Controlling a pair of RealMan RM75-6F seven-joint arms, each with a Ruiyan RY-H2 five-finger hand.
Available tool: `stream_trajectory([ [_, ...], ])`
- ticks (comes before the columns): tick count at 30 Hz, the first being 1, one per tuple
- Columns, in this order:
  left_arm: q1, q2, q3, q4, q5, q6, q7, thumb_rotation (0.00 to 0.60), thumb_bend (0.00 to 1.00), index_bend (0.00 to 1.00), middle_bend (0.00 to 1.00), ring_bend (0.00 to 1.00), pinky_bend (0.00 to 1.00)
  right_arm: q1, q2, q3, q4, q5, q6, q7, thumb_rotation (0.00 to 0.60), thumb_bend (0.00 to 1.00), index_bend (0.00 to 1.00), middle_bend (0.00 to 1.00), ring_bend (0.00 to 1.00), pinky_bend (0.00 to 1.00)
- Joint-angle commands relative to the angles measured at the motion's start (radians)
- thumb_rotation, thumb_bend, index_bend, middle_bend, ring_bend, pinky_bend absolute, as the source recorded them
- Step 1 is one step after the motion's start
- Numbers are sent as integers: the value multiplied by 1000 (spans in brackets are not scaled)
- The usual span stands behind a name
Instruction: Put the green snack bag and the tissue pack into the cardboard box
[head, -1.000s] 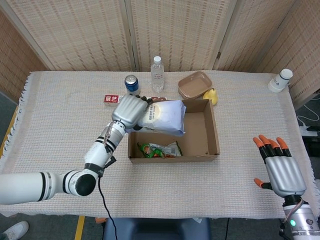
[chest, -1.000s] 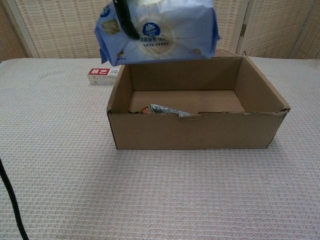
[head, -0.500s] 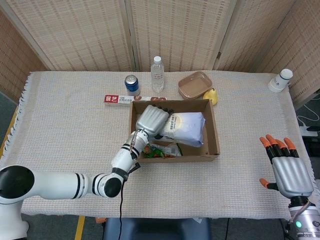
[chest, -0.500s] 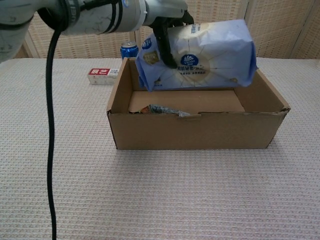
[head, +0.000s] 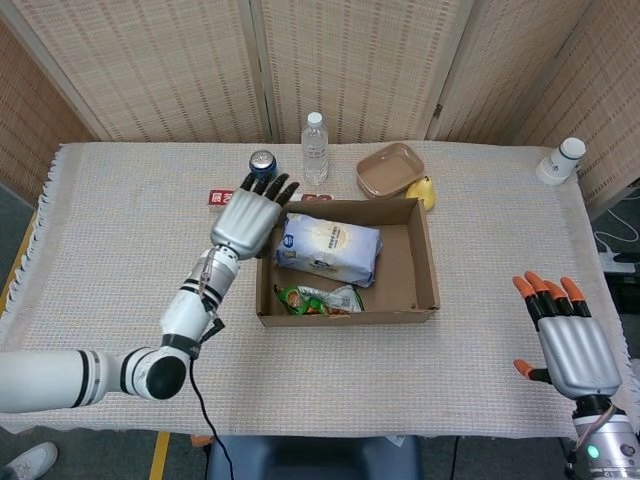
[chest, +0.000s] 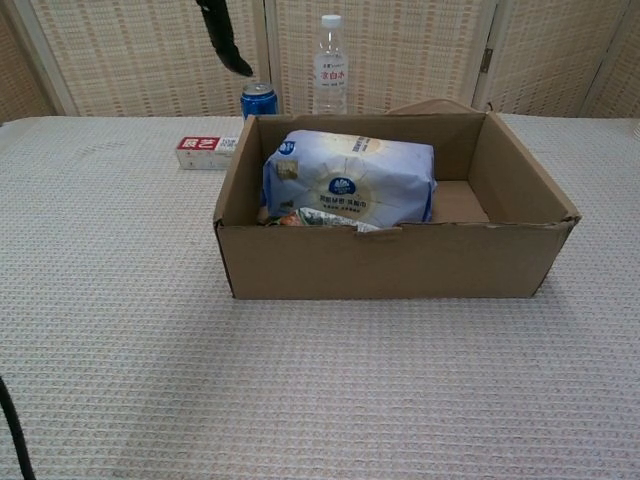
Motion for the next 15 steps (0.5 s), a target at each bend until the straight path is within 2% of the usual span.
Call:
stream_trajectory([
  [1, 197, 195, 104, -131, 231, 148, -85, 600, 251, 0, 0, 0, 116, -1, -5, -3, 0, -10, -2, -5, 600, 15, 64, 42, 0, 0],
  [3, 284, 259, 145, -145, 316, 183, -157, 600, 294, 0, 0, 0, 119, -3, -10, -5, 0, -19, 1, -14, 600, 15, 64, 42, 0, 0],
  [7, 503, 354, 240, -135, 520, 264, -382, 600, 352, 0, 0, 0, 137, -10, -20, -11, 0, -44, 6, -20, 600, 16, 64, 42, 0, 0],
  [10, 651, 372, 303, -102, 656, 345, -513, 600, 353, 0, 17, 0, 159, -13, -27, -14, 0, -56, 7, -27, 600, 16, 64, 42, 0, 0],
  [15, 849, 335, 388, -29, 812, 492, -553, 600, 385, 0, 54, 1, 175, -7, -41, -11, 0, -47, -4, -42, 600, 16, 64, 42, 0, 0],
])
